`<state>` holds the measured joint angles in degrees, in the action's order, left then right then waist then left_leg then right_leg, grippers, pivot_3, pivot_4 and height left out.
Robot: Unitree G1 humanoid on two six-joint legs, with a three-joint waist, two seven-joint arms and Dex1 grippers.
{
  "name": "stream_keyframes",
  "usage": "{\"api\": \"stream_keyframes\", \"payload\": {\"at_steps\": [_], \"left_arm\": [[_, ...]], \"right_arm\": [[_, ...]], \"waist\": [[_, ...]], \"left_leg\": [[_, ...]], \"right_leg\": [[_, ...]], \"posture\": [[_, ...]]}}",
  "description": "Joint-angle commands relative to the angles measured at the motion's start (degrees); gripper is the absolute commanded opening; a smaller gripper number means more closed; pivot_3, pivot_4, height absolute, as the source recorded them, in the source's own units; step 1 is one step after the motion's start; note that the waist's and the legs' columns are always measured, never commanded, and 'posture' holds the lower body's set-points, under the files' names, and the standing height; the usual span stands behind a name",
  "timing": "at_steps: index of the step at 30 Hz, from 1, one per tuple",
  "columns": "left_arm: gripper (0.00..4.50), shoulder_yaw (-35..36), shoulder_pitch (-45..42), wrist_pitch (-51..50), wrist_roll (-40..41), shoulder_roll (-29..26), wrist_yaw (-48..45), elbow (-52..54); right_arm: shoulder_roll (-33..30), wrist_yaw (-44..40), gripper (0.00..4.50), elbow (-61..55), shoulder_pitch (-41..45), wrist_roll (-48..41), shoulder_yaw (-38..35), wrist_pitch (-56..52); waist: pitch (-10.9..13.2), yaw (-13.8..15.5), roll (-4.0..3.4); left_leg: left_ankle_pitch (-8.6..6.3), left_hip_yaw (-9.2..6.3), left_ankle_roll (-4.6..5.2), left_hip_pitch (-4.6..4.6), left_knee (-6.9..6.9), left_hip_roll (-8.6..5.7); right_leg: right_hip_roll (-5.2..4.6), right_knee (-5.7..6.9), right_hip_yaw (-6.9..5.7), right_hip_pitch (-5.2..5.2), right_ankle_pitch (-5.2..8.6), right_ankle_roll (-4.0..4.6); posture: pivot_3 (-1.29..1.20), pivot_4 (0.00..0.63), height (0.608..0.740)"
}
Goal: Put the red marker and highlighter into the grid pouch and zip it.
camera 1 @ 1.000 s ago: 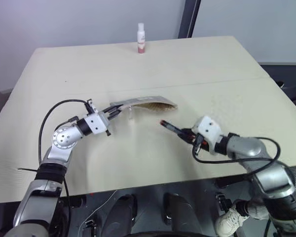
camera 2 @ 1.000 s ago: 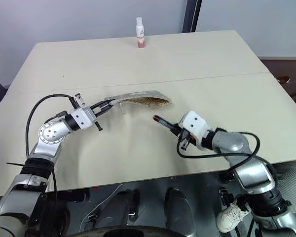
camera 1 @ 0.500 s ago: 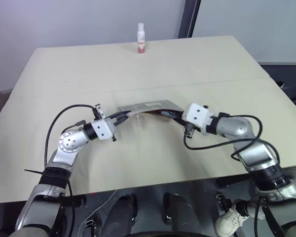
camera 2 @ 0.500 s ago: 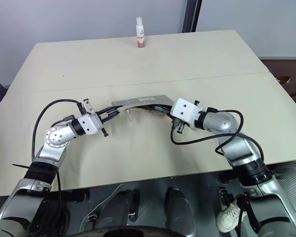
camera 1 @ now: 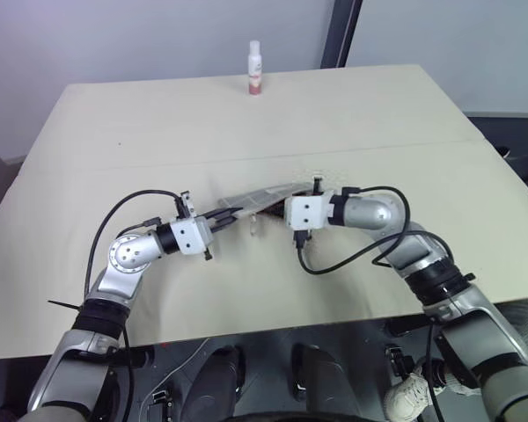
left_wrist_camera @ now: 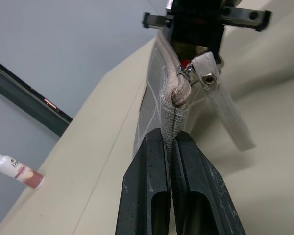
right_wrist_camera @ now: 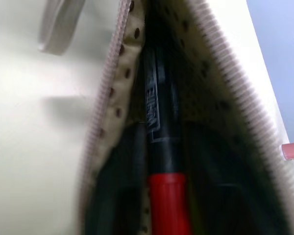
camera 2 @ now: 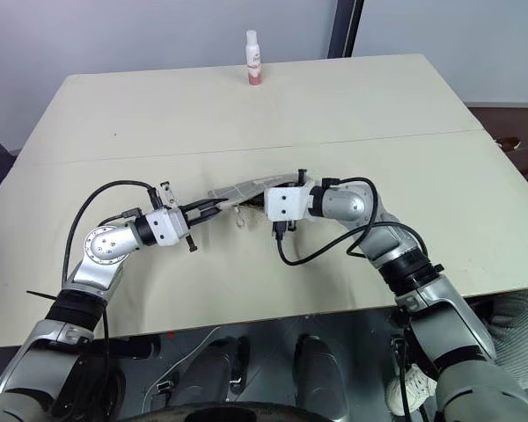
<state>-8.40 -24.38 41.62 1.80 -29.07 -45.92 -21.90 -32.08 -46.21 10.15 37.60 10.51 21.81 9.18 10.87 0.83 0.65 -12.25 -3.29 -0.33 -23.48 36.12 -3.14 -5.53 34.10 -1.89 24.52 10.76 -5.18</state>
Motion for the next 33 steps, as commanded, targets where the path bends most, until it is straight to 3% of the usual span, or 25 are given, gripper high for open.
{"api": "stream_keyframes", "payload": {"at_steps": [1,3,8,14,18,23,27,33], "left_arm": [[0.0,0.52,0.5,0.37,-0.02,0.01,1.16,1.71],[0.0,0.29,0.86,0.26,0.0,0.2,1.25,1.96],[0.0,-0.31,0.69,0.49,-1.54,1.65,2.7,1.05],[0.0,-1.59,-1.39,0.43,-4.85,3.85,4.9,-0.76],[0.0,-2.72,-3.17,2.04,-6.72,4.56,5.61,-1.83],[0.0,-2.34,-4.92,2.65,-7.57,3.81,6.66,-3.03],[0.0,-1.19,-5.34,3.48,-5.35,1.0,5.31,-4.42],[0.0,-1.97,-5.78,4.55,-6.09,0.87,6.06,-5.41]], "right_arm": [[-0.65,-2.47,3.11,-8.16,-3.25,-10.63,-8.01,-3.68],[-1.67,-4.77,4.07,-13.0,-5.41,-15.85,-11.03,-8.16],[-6.75,-9.33,4.07,-28.72,-16.22,-35.85,-19.94,-29.18],[-7.12,-7.7,4.07,-37.43,-25.49,-45.49,-18.93,-43.27],[0.61,-1.6,4.07,-33.46,-23.8,-44.41,-15.27,-46.15],[4.87,3.71,4.07,-24.7,-19.66,-33.68,-9.68,-41.51],[12.42,9.07,4.07,-21.18,-15.88,-34.85,-11.56,-43.85],[19.04,10.08,4.07,-18.12,-10.81,-36.49,-11.93,-46.16]], "waist": [[0.0,-0.05,0.0],[0.0,-0.09,0.0],[0.0,0.14,0.0],[-0.01,-0.02,0.01],[-0.01,-0.37,0.01],[-0.01,-0.04,0.02],[0.0,-0.2,0.01],[0.0,-0.12,0.0]], "left_leg": [[0.0,0.01,0.0,0.0,-0.01,0.0],[0.0,0.01,0.0,0.0,-0.02,0.0],[-0.01,-0.11,-0.01,0.01,0.0,0.04],[-0.02,-0.05,-0.02,0.03,0.06,0.07],[-0.02,0.0,-0.02,0.05,0.04,0.12],[-0.01,0.03,-0.01,0.04,0.11,0.07],[-0.01,0.04,-0.01,-0.01,-0.01,0.05],[-0.01,-0.01,0.0,-0.01,0.01,0.07]], "right_leg": [[0.0,-0.01,0.01,0.0,0.0,-0.01],[-0.01,0.0,0.03,0.0,-0.08,-0.13],[-0.02,0.01,0.01,-0.04,0.02,0.0],[-0.11,0.0,0.03,-0.08,0.12,-0.16],[-0.06,0.0,0.04,-0.03,0.1,-0.15],[-0.02,0.0,0.01,-0.06,0.08,-0.13],[-0.01,0.0,0.04,0.06,-0.06,-0.02],[0.04,0.04,0.02,0.06,-0.11,-0.1]], "posture": [[0.0,0.15,0.74],[0.0,0.15,0.74],[0.0,0.15,0.74],[0.0,0.15,0.74],[0.0,0.15,0.74],[0.0,0.15,0.74],[0.0,0.15,0.74],[0.0,0.15,0.74]]}}
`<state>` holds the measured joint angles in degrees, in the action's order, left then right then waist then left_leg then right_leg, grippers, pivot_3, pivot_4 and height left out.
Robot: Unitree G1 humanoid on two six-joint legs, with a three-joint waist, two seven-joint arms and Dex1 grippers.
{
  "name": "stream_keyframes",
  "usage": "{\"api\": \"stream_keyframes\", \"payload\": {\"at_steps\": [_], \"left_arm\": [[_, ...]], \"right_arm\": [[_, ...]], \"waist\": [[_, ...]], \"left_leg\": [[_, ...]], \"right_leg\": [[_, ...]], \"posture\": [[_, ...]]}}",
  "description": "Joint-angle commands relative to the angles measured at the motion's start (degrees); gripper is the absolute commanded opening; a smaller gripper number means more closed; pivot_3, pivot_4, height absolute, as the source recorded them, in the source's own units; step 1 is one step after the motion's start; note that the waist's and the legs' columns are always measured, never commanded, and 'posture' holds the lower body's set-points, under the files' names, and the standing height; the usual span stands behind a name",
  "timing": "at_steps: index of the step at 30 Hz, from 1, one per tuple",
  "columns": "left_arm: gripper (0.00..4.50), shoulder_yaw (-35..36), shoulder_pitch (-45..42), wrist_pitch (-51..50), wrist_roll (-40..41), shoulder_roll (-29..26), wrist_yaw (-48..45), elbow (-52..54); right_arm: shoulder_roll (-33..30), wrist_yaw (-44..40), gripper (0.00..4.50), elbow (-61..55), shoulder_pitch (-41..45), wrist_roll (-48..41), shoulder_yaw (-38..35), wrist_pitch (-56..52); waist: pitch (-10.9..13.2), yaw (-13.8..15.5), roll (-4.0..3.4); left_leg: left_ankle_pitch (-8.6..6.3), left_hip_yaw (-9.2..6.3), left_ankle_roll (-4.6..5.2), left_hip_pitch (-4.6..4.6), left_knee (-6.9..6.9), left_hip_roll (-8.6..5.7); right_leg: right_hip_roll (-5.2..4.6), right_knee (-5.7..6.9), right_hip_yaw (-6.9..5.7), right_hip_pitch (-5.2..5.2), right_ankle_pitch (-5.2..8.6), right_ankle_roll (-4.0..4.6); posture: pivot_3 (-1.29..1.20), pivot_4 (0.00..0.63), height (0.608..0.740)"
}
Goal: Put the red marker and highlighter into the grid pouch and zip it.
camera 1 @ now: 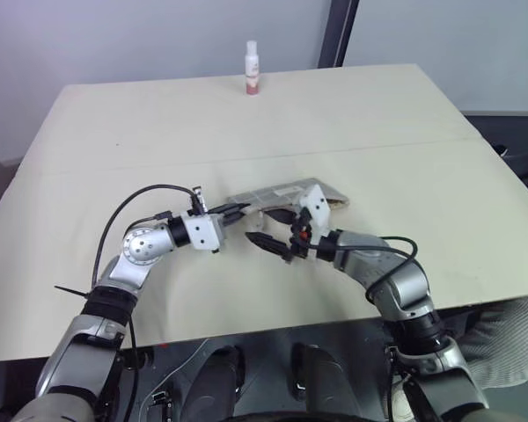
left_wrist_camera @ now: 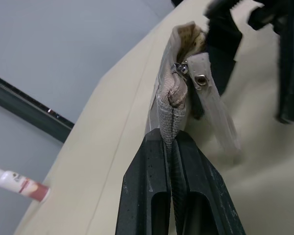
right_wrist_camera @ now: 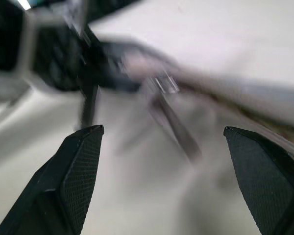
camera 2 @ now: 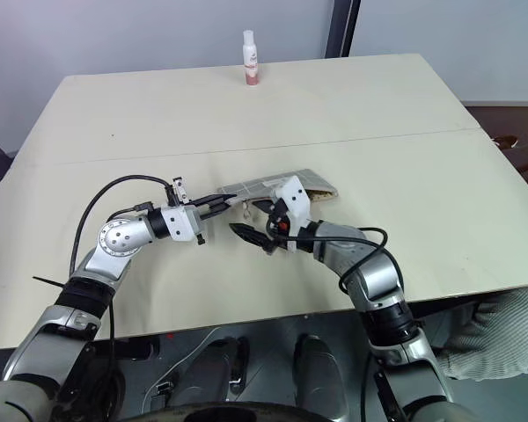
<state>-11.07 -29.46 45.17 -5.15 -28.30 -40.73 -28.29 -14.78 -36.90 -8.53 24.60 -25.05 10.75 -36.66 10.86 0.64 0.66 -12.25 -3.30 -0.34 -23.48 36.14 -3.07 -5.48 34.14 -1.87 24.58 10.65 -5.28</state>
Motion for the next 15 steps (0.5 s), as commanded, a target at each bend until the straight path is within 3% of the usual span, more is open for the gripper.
{"api": "stream_keyframes", "payload": {"at_steps": [1,4,10,15], "left_arm": [[0.0,0.71,-0.73,0.91,0.85,0.24,1.01,1.02],[0.0,0.66,-0.55,0.84,0.21,0.22,1.69,1.07],[0.0,1.06,0.17,0.55,0.19,-0.24,2.16,1.42],[0.0,1.55,1.87,0.17,0.29,-1.65,2.02,1.43]], "right_arm": [[2.14,0.42,4.07,0.9,2.68,-0.81,-0.51,-0.36],[2.47,-0.96,3.29,1.54,2.86,-0.68,1.07,-1.76],[1.29,-0.5,0.14,3.56,1.57,2.21,1.56,-0.68],[-3.65,-1.03,0.06,4.08,-0.93,3.71,-1.39,0.21]], "waist": [[0.0,0.12,0.0],[0.0,0.07,0.0],[0.0,-0.03,0.0],[0.0,-0.02,0.0]], "left_leg": [[0.0,0.0,0.0,0.0,0.0,-0.01],[0.0,0.0,0.0,0.0,0.01,-0.03],[0.0,0.0,0.0,0.0,-0.02,-0.03],[0.0,0.01,0.0,0.0,-0.02,-0.03]], "right_leg": [[-0.01,0.0,0.0,-0.01,0.0,0.01],[-0.03,-0.01,0.0,-0.02,0.0,0.0],[-0.01,0.02,0.0,0.01,0.0,0.0],[-0.02,0.0,0.0,0.01,0.01,0.01]], "posture": [[0.0,0.15,0.74],[0.0,0.15,0.74],[0.0,0.15,0.74],[0.0,0.15,0.74]]}}
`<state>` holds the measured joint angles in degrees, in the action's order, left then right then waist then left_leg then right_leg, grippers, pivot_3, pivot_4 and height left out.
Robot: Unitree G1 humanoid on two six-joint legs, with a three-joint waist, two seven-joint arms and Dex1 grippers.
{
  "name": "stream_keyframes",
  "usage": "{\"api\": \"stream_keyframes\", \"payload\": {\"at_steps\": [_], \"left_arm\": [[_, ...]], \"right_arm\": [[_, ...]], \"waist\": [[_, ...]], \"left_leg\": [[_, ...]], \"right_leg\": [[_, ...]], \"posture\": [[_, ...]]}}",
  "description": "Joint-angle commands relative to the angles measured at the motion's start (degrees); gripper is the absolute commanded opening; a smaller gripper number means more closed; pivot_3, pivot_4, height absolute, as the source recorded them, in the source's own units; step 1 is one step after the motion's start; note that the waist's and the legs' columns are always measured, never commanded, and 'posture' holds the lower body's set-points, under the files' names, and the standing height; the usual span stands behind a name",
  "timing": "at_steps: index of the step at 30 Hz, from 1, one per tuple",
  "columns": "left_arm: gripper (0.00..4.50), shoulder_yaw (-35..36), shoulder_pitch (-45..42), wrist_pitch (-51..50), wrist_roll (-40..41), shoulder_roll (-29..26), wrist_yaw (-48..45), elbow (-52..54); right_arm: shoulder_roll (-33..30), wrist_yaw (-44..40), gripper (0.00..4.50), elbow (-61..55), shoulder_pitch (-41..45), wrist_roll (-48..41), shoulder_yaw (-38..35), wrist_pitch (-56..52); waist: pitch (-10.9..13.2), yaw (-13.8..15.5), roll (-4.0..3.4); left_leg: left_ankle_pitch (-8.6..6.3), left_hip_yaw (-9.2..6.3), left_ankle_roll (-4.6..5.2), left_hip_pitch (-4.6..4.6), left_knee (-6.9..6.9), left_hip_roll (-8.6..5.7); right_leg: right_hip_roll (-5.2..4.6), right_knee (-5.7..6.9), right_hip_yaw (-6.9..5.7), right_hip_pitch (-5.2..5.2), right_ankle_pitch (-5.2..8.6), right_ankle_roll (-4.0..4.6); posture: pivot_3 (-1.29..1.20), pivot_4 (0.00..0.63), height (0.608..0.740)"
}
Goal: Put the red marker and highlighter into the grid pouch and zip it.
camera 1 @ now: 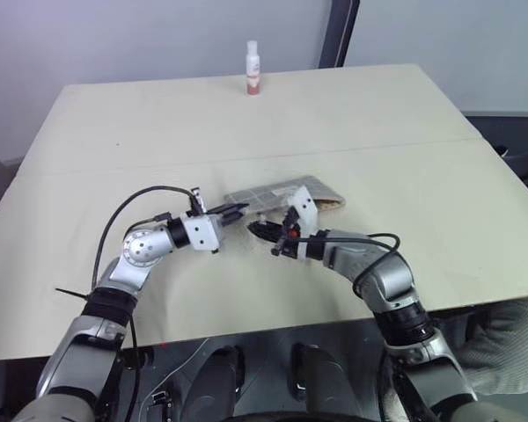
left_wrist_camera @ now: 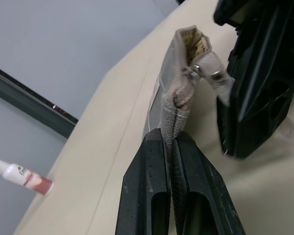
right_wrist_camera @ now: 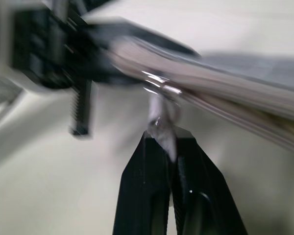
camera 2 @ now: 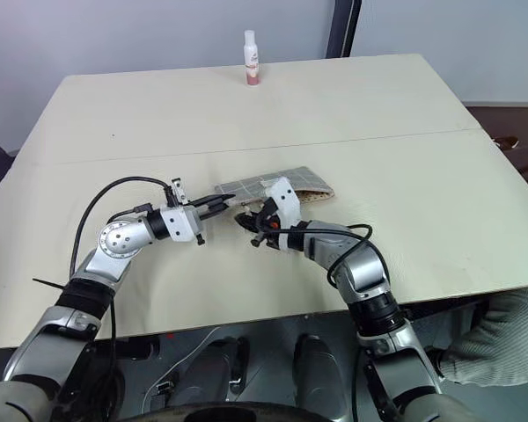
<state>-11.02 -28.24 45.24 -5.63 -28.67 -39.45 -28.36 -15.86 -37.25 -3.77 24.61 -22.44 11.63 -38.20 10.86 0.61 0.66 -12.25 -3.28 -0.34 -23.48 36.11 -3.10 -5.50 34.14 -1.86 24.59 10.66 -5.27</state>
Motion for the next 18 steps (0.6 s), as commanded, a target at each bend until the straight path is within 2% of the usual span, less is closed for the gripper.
{"api": "stream_keyframes", "payload": {"at_steps": [1,11,16,18], "left_arm": [[0.0,1.68,1.11,-0.05,1.33,-1.57,0.44,1.21],[0.0,2.52,0.62,-0.06,2.54,-2.67,0.59,-2.51],[0.0,2.22,-0.06,-4.53,6.68,-1.41,-3.81,-3.64],[0.71,2.25,-0.12,-7.73,8.64,-0.32,-5.6,-3.07]], "right_arm": [[-4.83,-1.28,0.06,-0.29,-1.66,2.2,-2.7,2.79],[-19.85,-5.44,0.06,6.96,-4.96,3.27,-13.78,8.59],[-21.41,-5.38,0.06,7.12,-6.29,2.85,-16.11,9.49],[-20.78,-5.47,0.61,4.5,-7.48,1.85,-16.37,9.31]], "waist": [[0.0,0.02,0.0],[0.0,0.15,0.0],[0.0,0.06,0.0],[0.0,0.12,0.01]], "left_leg": [[0.0,0.01,0.0,0.0,0.0,0.0],[0.0,0.03,0.0,0.0,0.02,0.0],[0.0,0.06,0.01,0.0,0.03,0.0],[0.01,0.06,0.01,0.01,0.04,0.0]], "right_leg": [[0.0,0.0,0.0,0.0,0.0,0.01],[-0.04,-0.02,-0.01,-0.04,0.19,-0.09],[-0.03,-0.01,0.0,-0.04,0.18,-0.1],[-0.03,0.01,0.0,-0.05,0.18,-0.1]], "posture": [[0.0,0.15,0.74],[0.0,0.15,0.74],[0.0,0.15,0.74],[0.0,0.15,0.74]]}}
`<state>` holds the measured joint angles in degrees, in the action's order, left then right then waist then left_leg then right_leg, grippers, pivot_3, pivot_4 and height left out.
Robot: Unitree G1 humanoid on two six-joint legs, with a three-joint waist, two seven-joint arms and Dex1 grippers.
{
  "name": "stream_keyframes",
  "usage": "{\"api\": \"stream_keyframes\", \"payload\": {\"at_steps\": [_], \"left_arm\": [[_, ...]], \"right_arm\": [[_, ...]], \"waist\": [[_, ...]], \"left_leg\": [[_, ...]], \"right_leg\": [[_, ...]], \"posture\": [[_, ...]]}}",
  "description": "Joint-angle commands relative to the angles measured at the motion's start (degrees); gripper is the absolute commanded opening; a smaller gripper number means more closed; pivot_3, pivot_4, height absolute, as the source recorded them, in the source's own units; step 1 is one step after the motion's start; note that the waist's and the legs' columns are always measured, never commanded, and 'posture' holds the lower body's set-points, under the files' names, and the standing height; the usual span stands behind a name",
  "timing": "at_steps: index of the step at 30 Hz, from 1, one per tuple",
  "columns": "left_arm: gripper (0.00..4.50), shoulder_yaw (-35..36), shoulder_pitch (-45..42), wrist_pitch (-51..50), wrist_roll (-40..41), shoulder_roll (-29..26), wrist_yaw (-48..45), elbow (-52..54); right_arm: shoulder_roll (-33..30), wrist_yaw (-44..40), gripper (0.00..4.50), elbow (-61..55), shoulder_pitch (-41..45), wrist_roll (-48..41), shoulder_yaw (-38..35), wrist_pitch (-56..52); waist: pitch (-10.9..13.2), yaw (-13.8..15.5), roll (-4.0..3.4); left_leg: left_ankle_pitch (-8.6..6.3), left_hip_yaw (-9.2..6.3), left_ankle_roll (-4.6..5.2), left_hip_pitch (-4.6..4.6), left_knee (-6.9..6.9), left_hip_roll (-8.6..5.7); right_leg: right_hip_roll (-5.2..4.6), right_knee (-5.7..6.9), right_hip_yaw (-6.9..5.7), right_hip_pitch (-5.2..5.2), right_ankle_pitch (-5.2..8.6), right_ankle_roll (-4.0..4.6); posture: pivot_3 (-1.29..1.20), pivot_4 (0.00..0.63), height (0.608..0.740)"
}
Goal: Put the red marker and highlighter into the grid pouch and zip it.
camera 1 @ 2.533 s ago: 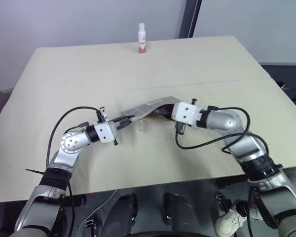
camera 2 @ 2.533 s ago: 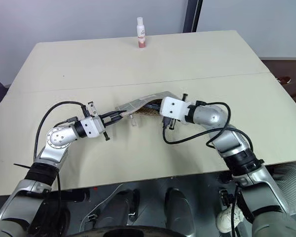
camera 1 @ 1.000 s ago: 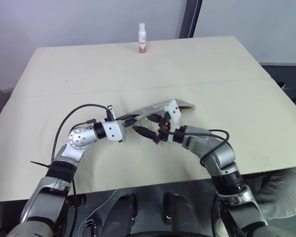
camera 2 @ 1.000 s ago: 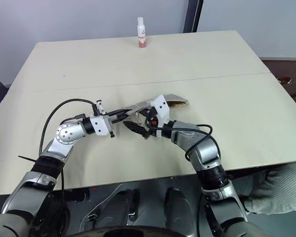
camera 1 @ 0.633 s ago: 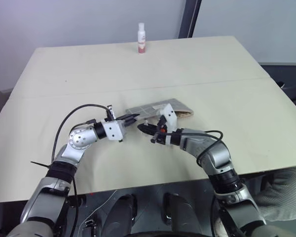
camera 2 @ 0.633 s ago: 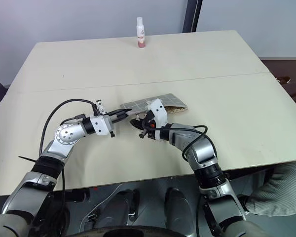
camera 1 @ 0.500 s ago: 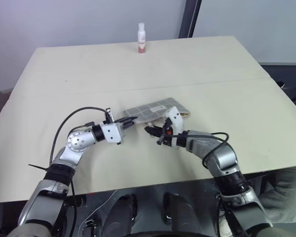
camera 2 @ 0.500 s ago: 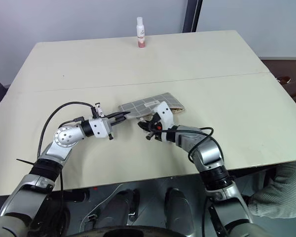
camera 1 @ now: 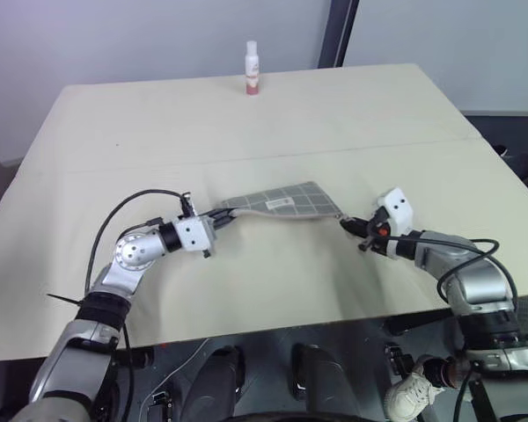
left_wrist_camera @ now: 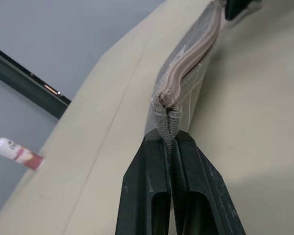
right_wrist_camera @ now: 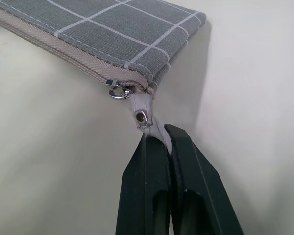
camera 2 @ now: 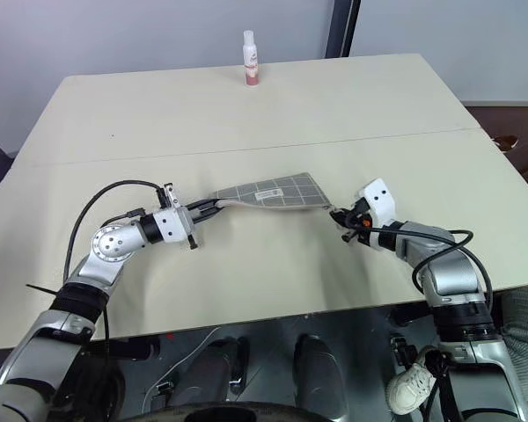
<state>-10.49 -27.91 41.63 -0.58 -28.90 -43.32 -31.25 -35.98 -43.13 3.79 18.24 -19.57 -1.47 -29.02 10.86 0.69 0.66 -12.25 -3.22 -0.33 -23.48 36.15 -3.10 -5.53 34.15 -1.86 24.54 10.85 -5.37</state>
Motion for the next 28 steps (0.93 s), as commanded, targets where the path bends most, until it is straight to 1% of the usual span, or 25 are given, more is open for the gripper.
{"api": "stream_keyframes", "payload": {"at_steps": [1,2,4,7,8,10,12,16,18,21,24,28], "left_arm": [[1.08,1.75,-0.36,-5.56,4.84,0.4,-2.84,0.38],[1.49,1.81,-0.25,-6.45,5.72,0.69,-3.64,0.84],[2.53,2.33,0.08,-7.43,6.68,0.88,-4.15,2.02],[4.1,4.84,1.83,-10.89,10.49,-0.25,-5.36,5.6],[4.5,5.25,3.61,-13.82,12.85,-1.65,-7.86,8.03],[4.5,6.69,7.62,-20.15,17.47,-3.91,-10.92,13.62],[4.5,8.82,10.6,-26.27,21.47,-4.92,-10.79,18.51],[4.5,14.33,17.21,-37.92,25.76,-7.64,-7.76,26.5],[4.5,17.08,19.1,-41.93,27.73,-8.8,-7.05,28.79],[4.5,20.66,19.97,-44.62,27.83,-10.8,-6.43,28.06],[4.5,23.39,19.02,-43.98,27.12,-11.61,-6.5,24.81],[4.5,25.15,16.69,-42.08,25.84,-11.76,-7.15,19.28]], "right_arm": [[-0.56,0.06,0.94,-4.23,-1.66,-1.39,-3.24,0.03],[-0.47,-0.23,1.35,-4.98,-2.01,-1.57,-3.29,-0.1],[-0.79,-1.88,2.41,-7.34,-3.12,-2.95,-4.0,-0.3],[-4.8,-7.48,3.97,-12.08,-7.89,-3.74,-5.77,3.46],[-6.65,-8.88,4.48,-12.68,-10.05,-3.6,-6.57,3.77],[-9.21,-10.39,4.48,-13.29,-13.77,-3.02,-8.15,5.16],[-10.36,-11.11,4.48,-14.05,-16.29,-2.73,-9.38,7.29],[-9.54,-11.71,4.48,-19.68,-20.14,-7.59,-14.18,7.11],[-9.34,-11.7,4.48,-20.39,-21.16,-8.42,-15.96,7.65],[-10.36,-13.06,4.48,-17.45,-22.88,-7.12,-18.31,10.73],[-12.2,-14.47,4.48,-12.47,-22.79,-5.18,-19.71,13.95],[-12.58,-14.76,4.48,-10.56,-21.35,-5.02,-19.59,15.33]], "waist": [[0.0,0.05,0.0],[0.0,0.06,0.0],[0.0,0.05,0.0],[0.0,0.13,0.0],[0.0,0.09,0.0],[0.0,-0.07,0.0],[0.01,-0.23,-0.01],[0.01,-0.08,-0.02],[0.01,-0.08,-0.01],[0.01,0.07,-0.02],[0.01,0.18,-0.02],[0.02,0.12,-0.02]], "left_leg": [[0.0,-0.01,0.0,0.0,0.01,0.0],[0.0,-0.01,0.0,0.0,0.01,0.0],[0.0,-0.01,0.0,-0.01,0.04,0.0],[0.0,-0.03,0.0,-0.02,0.03,0.0],[-0.01,-0.04,0.01,-0.02,0.02,0.0],[-0.04,-0.02,0.04,-0.02,0.0,0.0],[-0.07,0.0,0.08,0.0,-0.05,0.01],[-0.09,-0.03,0.07,0.01,0.01,0.1],[-0.15,-0.03,-0.05,0.03,0.02,0.2],[-0.19,0.26,-0.11,-0.02,0.03,0.54],[-0.19,0.66,-0.11,-0.06,-0.01,0.73],[-0.23,1.2,0.03,-0.08,-0.09,0.81]], "right_leg": [[0.0,0.01,-0.01,-0.01,0.0,0.0],[0.0,0.01,0.0,-0.01,0.0,0.0],[0.0,0.0,0.0,-0.02,0.0,-0.01],[-0.01,-0.02,0.0,-0.03,0.01,-0.01],[-0.02,-0.02,0.0,-0.03,0.04,-0.04],[-0.03,-0.06,0.0,-0.04,0.07,-0.04],[-0.04,-0.09,0.03,-0.03,0.08,-0.03],[-0.07,-0.06,0.06,-0.03,0.08,0.0],[-0.04,-0.08,0.06,-0.07,0.07,0.03],[-0.01,-0.22,-0.02,-0.13,0.08,0.04],[-0.07,-0.35,-0.08,-0.17,0.08,0.05],[-0.13,-0.57,-0.02,-0.1,0.06,0.05]], "posture": [[0.0,0.15,0.74],[0.0,0.15,0.74],[0.0,0.15,0.74],[0.0,0.15,0.74],[0.0,0.15,0.74],[0.0,0.15,0.74],[0.0,0.15,0.74],[0.0,0.15,0.74],[0.0,0.15,0.74],[0.0,0.15,0.74],[0.0,0.15,0.74],[0.0,0.15,0.74]]}}
